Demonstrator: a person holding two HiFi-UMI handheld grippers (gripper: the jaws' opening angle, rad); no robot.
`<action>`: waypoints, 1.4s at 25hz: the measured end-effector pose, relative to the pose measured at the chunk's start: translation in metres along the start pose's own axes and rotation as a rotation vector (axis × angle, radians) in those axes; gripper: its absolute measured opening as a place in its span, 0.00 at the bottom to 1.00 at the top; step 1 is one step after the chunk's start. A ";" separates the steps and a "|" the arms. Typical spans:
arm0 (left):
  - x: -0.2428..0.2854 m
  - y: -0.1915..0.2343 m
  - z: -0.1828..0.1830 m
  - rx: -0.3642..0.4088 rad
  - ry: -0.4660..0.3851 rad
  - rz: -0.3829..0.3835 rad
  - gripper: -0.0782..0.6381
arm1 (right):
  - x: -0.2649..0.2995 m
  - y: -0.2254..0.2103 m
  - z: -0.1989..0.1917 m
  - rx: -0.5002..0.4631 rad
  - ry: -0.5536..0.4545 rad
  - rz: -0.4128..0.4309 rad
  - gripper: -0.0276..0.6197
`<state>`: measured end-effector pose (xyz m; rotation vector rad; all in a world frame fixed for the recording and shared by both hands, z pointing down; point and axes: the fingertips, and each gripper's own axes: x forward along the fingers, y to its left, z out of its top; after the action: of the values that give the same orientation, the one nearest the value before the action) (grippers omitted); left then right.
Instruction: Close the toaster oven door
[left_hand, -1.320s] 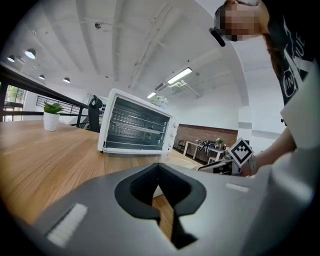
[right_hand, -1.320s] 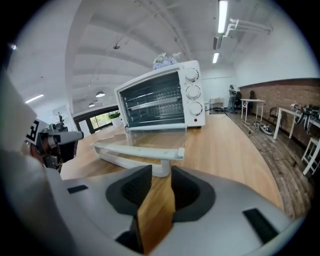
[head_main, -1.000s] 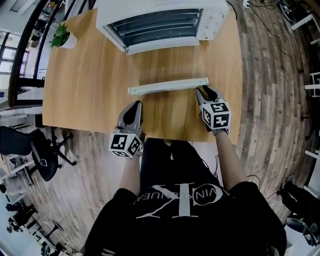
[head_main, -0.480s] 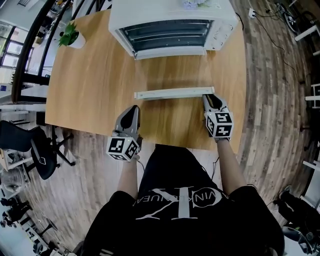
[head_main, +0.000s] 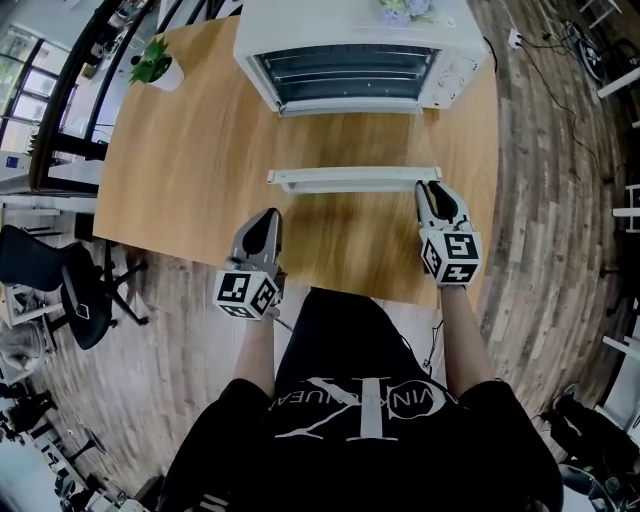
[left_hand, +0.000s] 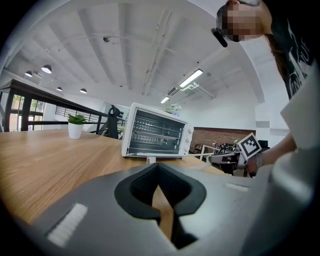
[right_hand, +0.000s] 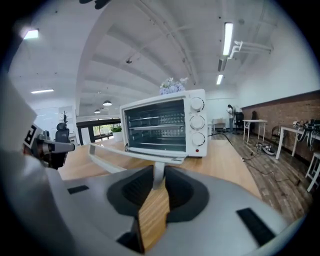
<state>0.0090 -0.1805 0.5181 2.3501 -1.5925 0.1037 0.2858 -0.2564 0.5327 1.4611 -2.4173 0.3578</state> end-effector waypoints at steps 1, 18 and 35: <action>0.001 -0.001 0.001 0.000 -0.003 -0.001 0.12 | 0.000 0.000 0.004 0.001 -0.012 0.002 0.17; 0.017 0.006 0.031 0.016 -0.054 0.000 0.12 | 0.001 -0.006 0.057 0.012 -0.091 -0.016 0.17; 0.039 0.027 0.063 0.035 -0.071 -0.014 0.12 | 0.008 -0.016 0.098 0.036 -0.127 -0.025 0.17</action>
<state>-0.0073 -0.2423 0.4725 2.4161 -1.6191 0.0455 0.2843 -0.3053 0.4456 1.5724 -2.5005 0.3126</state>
